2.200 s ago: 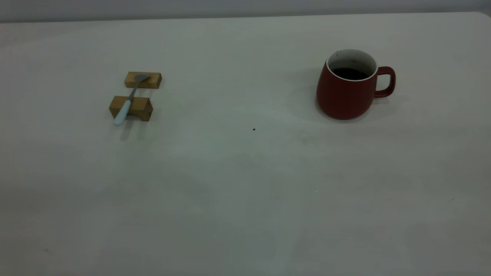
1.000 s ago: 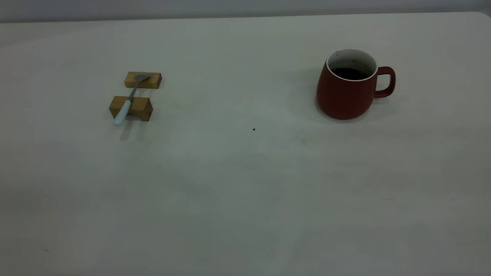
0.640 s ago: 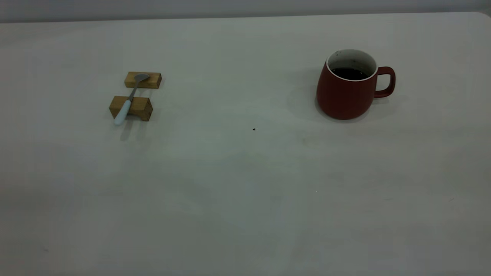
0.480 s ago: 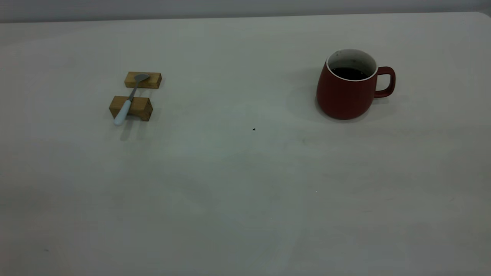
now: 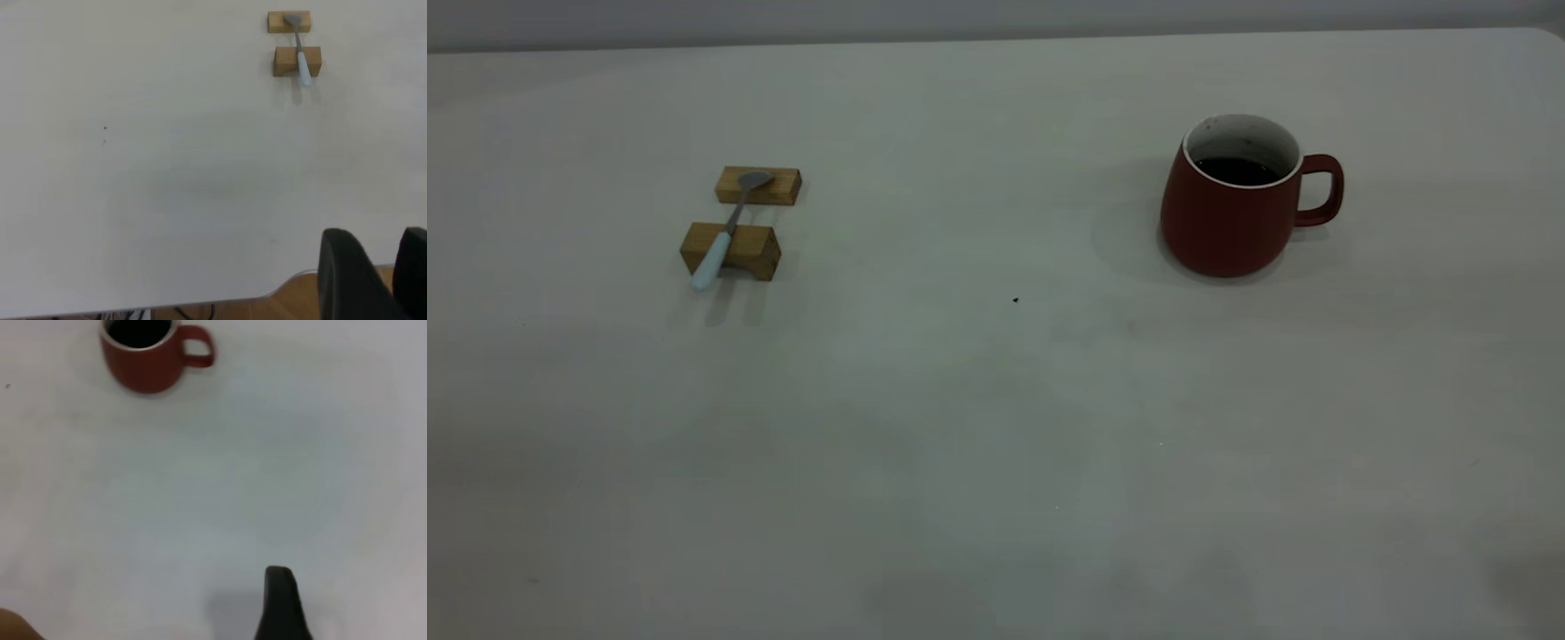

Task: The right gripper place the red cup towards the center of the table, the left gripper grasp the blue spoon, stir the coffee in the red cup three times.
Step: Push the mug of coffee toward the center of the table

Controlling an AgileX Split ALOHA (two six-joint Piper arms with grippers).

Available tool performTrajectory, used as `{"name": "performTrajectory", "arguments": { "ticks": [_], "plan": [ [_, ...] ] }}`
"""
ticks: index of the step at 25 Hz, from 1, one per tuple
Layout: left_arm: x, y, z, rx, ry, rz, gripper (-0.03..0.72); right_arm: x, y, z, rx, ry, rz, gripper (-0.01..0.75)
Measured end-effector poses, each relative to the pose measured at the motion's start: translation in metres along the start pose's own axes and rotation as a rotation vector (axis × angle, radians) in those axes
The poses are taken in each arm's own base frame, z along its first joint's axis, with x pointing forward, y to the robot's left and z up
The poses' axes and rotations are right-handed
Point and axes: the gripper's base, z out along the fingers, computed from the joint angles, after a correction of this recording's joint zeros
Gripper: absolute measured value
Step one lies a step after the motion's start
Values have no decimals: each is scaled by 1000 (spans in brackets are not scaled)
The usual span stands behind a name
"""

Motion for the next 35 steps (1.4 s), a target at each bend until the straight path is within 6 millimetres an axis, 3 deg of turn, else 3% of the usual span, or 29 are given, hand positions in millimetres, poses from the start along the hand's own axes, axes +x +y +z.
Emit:
{"name": "performTrajectory", "arguments": {
  "ticks": [8,12,18,21,28,35],
  "plan": [
    [0,0,0,0,0,0,244,-74,-4,108,-75,99,-170,578],
    [0,0,0,0,0,0,244,-96,-5,170,-127,191,-230,578],
    [0,0,0,0,0,0,244,-97,-2,261,-214,271,-441,578],
    [0,0,0,0,0,-1,244,-96,-1,294,-258,266,-627,578],
    [0,0,0,0,0,-1,244,-85,-1,341,-301,206,-1084,578],
    [0,0,0,0,0,-1,244,-71,2,362,-313,179,-1174,578]
  ]
}}
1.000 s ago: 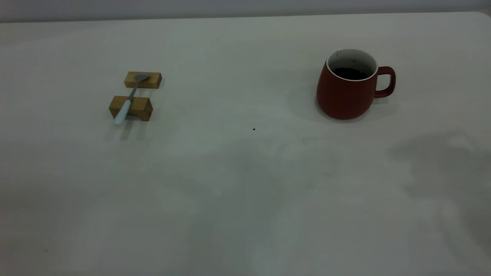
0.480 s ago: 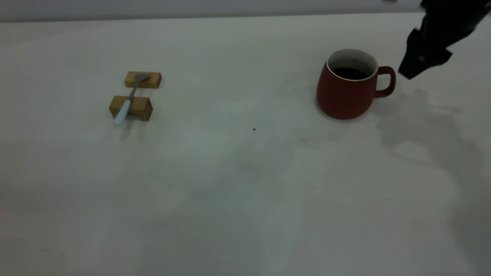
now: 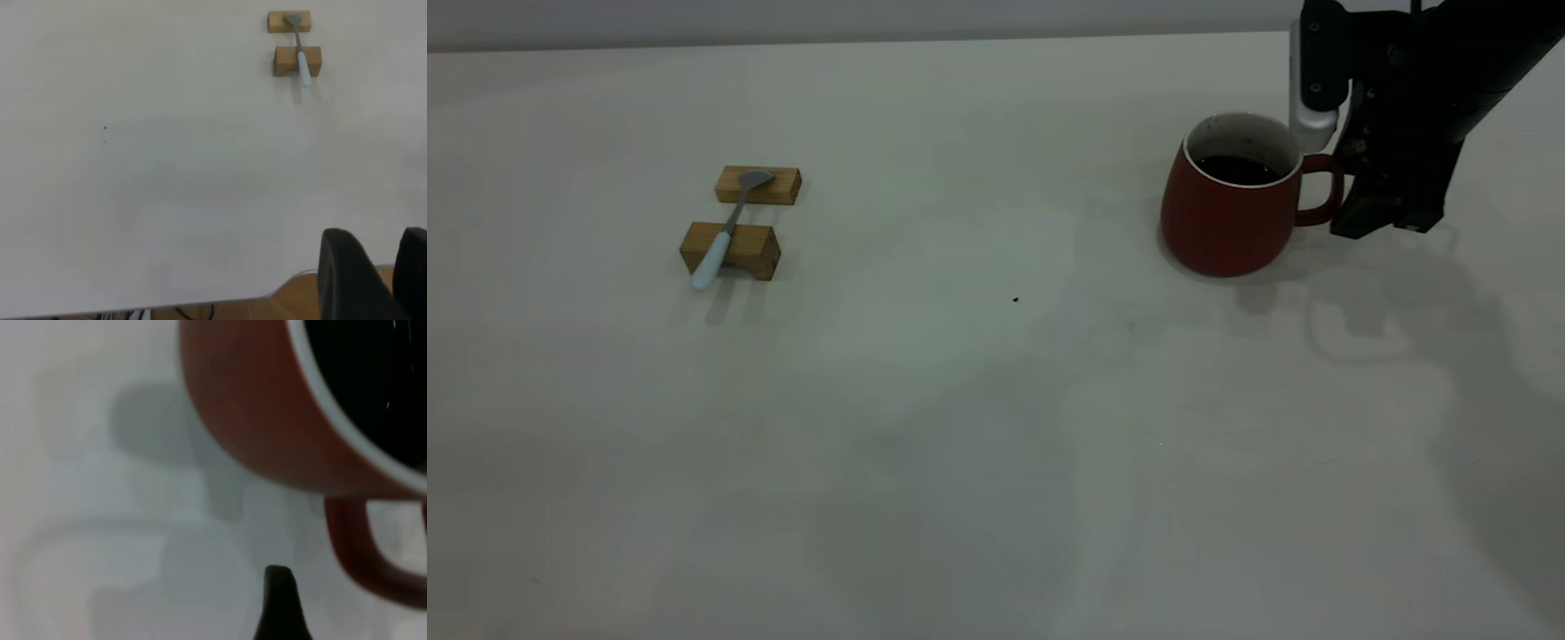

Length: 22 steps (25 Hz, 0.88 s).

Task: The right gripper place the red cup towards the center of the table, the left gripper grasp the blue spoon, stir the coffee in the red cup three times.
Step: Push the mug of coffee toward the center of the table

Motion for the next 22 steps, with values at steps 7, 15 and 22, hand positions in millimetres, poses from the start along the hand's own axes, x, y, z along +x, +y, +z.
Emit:
{"name": "performTrajectory", "arguments": {
  "ticks": [7,15,22],
  "plan": [
    [0,0,0,0,0,0,244,-10,1,9,44,-28,-49,578],
    [0,0,0,0,0,0,244,-59,5,30,38,-115,-86,578],
    [0,0,0,0,0,1,244,-113,11,39,17,-209,-158,578]
  ]
}}
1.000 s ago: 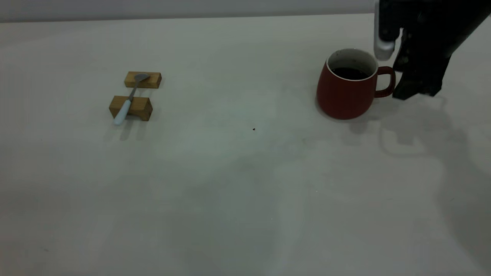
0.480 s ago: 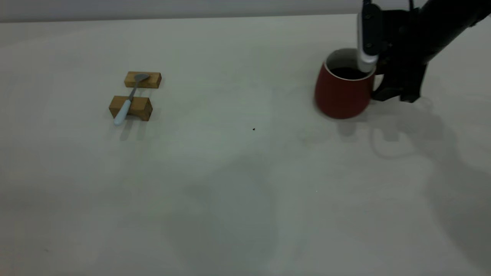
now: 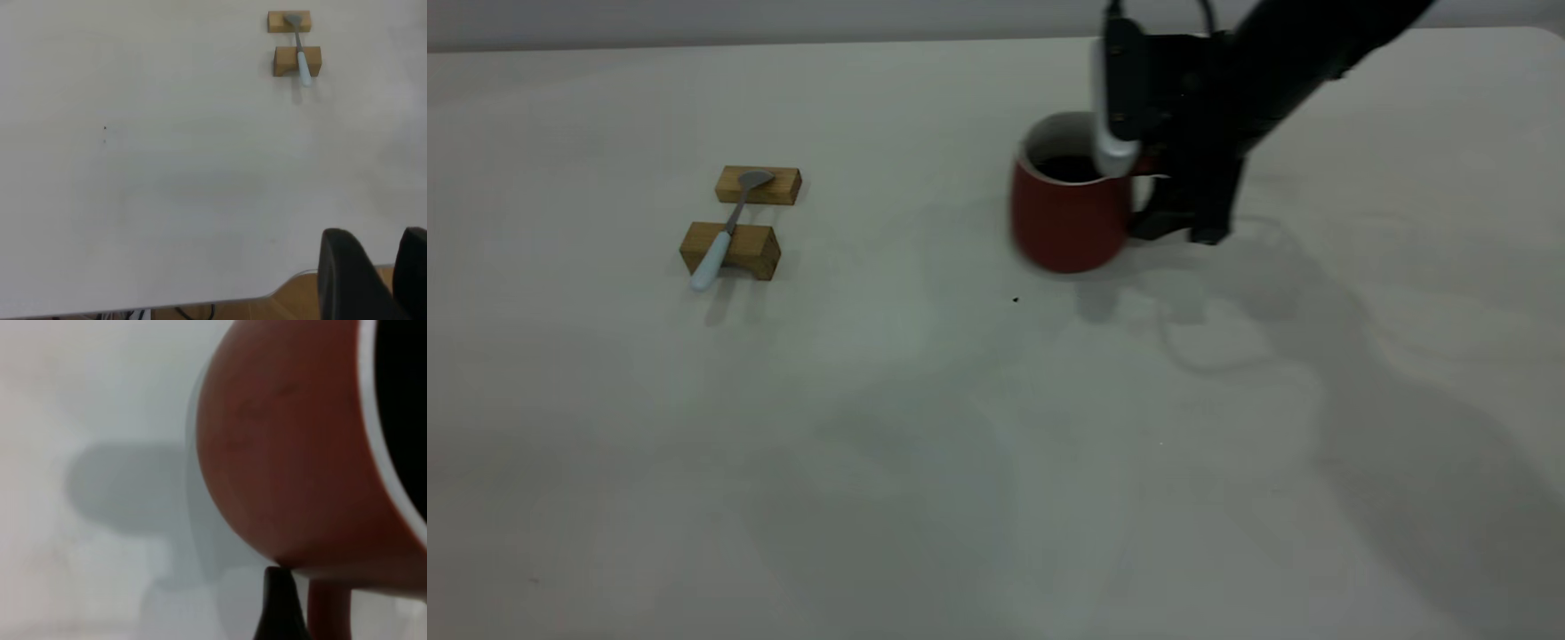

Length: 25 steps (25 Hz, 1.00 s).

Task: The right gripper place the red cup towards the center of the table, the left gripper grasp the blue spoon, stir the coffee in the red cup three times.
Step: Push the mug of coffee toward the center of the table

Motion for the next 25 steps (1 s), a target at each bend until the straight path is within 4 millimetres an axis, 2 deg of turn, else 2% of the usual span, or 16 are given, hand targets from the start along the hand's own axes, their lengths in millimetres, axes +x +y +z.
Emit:
{"name": "performTrajectory", "arguments": {
  "ticks": [6,11,13,18,21,23,25],
  "plan": [
    [0,0,0,0,0,0,244,-38,-2,12,17,-78,39,578],
    [0,0,0,0,0,0,244,-44,-2,11,7,-102,96,578],
    [0,0,0,0,0,0,244,-45,-5,5,-5,-117,160,578],
    [0,0,0,0,0,0,244,-38,-17,-37,-6,-126,300,578],
    [0,0,0,0,0,0,244,-29,-8,-63,-38,-111,409,578],
    [0,0,0,0,0,0,244,-32,4,-82,-97,-123,544,578],
    [0,0,0,0,0,0,244,-42,9,-111,-143,-160,739,578]
  ]
}}
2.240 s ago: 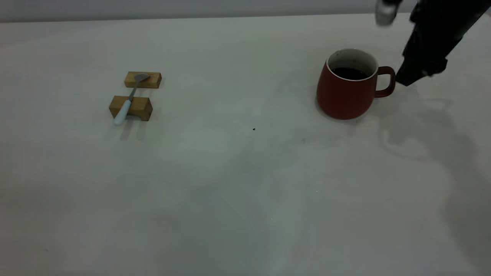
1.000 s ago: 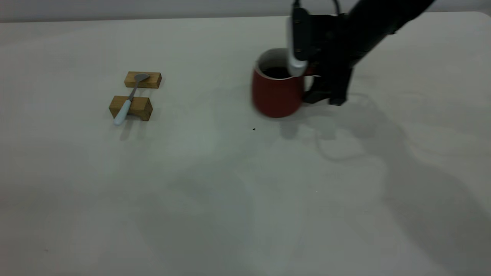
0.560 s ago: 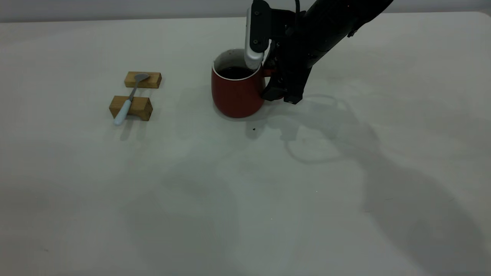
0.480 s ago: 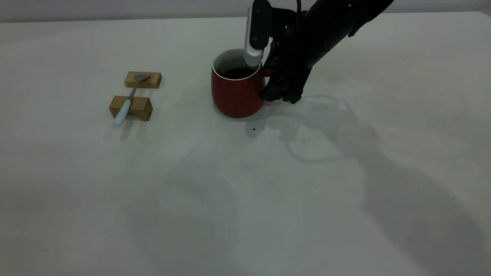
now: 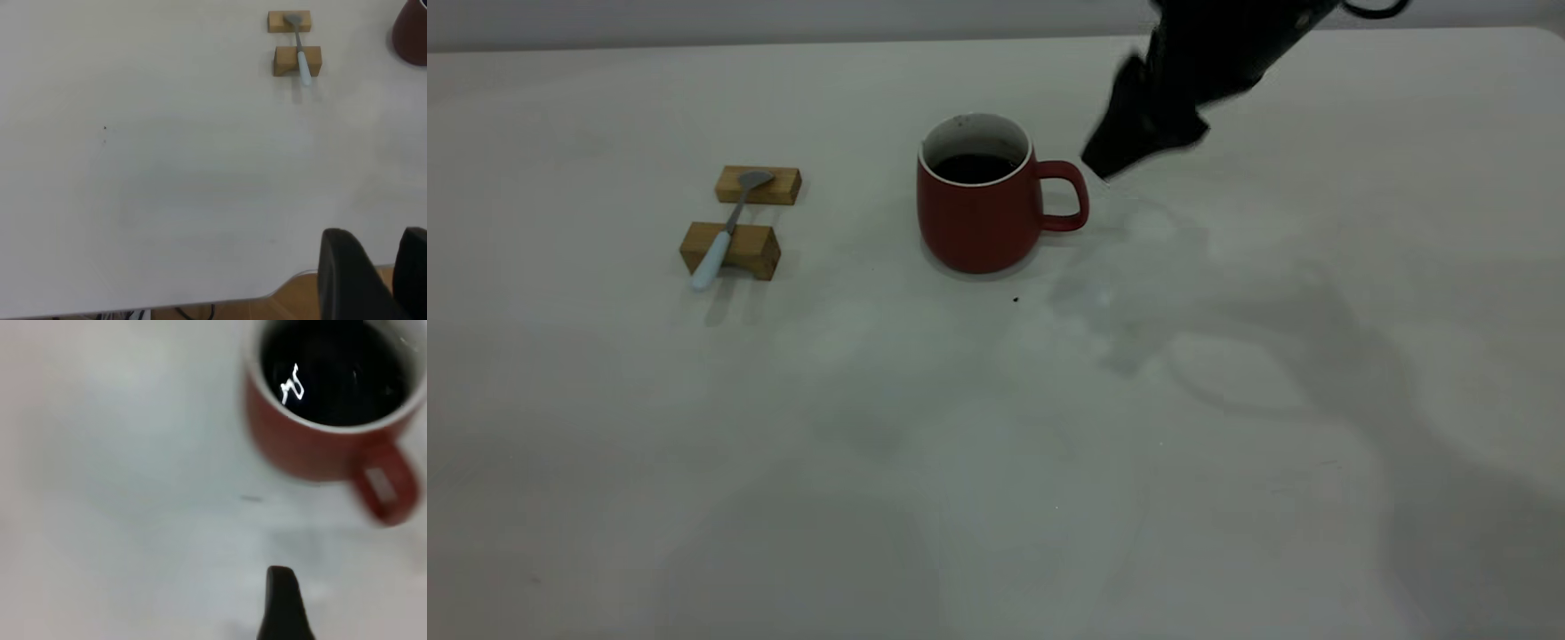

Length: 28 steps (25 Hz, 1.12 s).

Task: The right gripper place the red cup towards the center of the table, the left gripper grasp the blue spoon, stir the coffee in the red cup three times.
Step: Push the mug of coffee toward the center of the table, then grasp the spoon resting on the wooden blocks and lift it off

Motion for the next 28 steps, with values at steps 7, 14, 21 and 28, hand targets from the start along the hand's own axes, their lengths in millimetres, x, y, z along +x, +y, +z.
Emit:
{"name": "performTrajectory", "arguments": {
  "ticks": [7,14,21,28],
  "plan": [
    [0,0,0,0,0,-1,244,10,33,-108,81,103,448,578],
    [0,0,0,0,0,-1,244,75,76,-196,323,413,551,578],
    [0,0,0,0,0,-1,244,142,123,-251,462,366,629,578],
    [0,0,0,0,0,-1,244,166,160,-278,588,80,602,578]
  ]
}}
